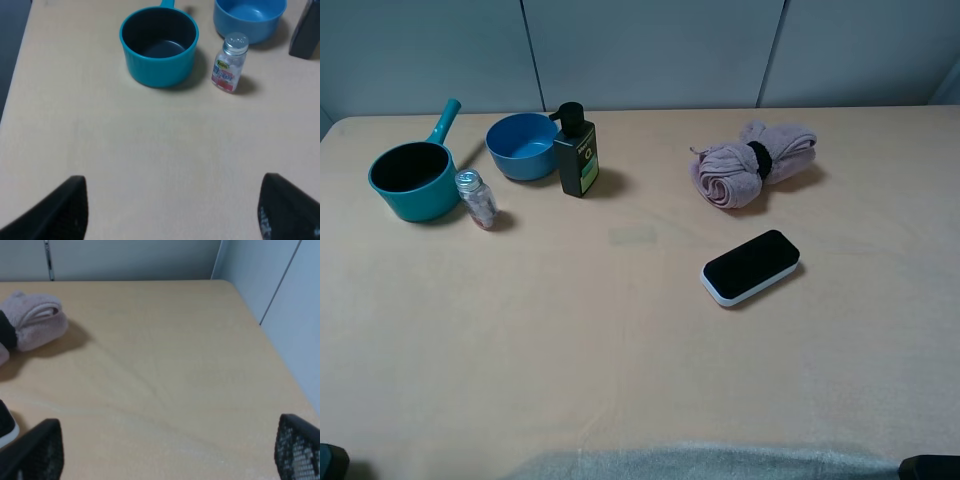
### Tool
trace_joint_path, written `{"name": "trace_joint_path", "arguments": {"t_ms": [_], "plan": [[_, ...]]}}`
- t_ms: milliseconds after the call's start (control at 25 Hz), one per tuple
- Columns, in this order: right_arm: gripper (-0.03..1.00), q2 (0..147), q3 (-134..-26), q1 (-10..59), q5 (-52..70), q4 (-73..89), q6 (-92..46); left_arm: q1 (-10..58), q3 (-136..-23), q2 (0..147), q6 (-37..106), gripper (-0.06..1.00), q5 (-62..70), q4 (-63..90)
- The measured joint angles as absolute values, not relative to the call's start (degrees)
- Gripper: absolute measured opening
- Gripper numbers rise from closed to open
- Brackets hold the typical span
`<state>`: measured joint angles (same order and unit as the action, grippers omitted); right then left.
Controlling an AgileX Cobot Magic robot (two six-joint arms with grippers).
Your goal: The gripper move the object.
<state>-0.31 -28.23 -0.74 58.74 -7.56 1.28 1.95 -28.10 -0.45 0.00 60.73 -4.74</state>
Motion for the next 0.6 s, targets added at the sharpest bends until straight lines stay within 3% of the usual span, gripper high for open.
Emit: {"name": "trace_joint_path", "arguments": {"t_ms": [600], "plan": [[0.64, -0.3, -28.2, -0.7, 58.7, -7.6, 1.3, 1.9, -28.1, -0.5, 0.0, 0.77, 60.7, -4.7]]}}
